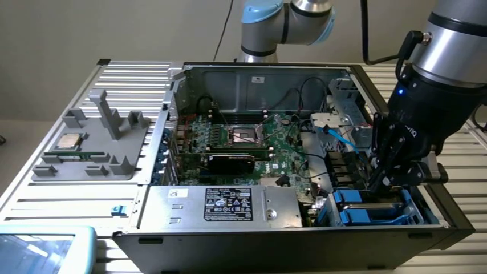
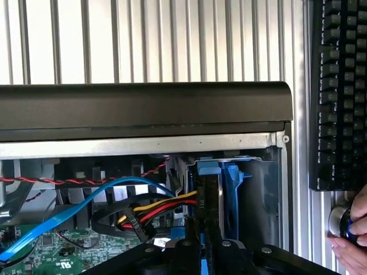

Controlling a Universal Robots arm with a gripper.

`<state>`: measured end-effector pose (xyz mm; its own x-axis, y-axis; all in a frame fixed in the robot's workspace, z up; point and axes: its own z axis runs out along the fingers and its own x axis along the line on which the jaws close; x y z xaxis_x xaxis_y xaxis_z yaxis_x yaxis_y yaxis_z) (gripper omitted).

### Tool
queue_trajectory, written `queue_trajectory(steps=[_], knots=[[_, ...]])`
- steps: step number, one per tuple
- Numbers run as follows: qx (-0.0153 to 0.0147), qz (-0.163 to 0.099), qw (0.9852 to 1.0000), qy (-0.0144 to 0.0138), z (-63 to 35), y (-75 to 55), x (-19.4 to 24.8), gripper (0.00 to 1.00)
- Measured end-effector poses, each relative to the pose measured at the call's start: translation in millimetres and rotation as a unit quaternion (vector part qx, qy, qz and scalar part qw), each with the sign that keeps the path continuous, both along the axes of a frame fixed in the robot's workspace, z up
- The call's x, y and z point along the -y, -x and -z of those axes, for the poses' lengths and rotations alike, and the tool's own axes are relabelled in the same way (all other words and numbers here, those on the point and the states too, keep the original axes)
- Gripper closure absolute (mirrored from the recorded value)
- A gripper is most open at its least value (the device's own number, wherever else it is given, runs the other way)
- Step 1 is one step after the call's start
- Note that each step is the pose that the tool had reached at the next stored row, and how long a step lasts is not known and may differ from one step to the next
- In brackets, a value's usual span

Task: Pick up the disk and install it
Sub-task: 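Insert the second disk wire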

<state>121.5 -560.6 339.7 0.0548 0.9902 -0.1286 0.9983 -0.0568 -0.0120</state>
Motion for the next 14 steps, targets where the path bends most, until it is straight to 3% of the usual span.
queue_trajectory(steps=[14], knots=[[0.0001, 0.000, 1.0000, -0.0001, 7.8, 0.0, 0.0, 0.84]])
